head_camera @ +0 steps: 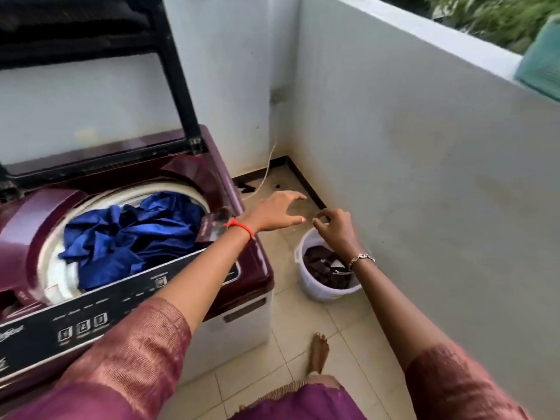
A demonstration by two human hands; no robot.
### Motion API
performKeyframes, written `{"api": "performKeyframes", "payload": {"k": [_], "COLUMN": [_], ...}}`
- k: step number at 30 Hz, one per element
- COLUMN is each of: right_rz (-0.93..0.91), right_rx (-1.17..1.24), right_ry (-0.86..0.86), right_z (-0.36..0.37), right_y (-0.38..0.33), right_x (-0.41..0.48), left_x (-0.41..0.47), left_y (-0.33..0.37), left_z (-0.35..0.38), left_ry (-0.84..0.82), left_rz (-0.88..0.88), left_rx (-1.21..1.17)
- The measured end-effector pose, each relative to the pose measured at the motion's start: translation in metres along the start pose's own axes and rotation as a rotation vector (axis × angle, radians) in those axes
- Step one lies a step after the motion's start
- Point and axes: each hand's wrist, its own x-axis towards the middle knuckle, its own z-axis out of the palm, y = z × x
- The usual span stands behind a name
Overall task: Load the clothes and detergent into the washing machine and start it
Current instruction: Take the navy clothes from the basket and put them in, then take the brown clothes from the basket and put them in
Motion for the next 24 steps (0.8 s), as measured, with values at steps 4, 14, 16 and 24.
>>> {"api": "performKeyframes", "payload": {"k": [4, 14, 16, 24], "right_rz": [0.073, 0.157, 0.176, 0.286], "right_rx": [-0.002, -0.089, -0.091, -0.05], "right_ry": [-0.023, -0.183, -0.206, -0.335], "right_z": [-0.022, -0.088, -0.093, -0.071], "right_y": [0.056, 0.175, 0.191, 0.248], "right_x": [0.02, 0.101, 0.113, 0.142], "left_x": [0.059, 0.2, 0.218, 0.272], "left_y": [0.018, 0.052, 0.054, 0.033], "left_z": [0.03, 0.082, 0.089, 0.127], "left_ry": [-0.144, -0.311, -0.327, -0.45], "left_rz": [0.003, -0.026, -0.028, -0.031], "left_rx": [0.035, 0.089, 0.098, 0.115]}}
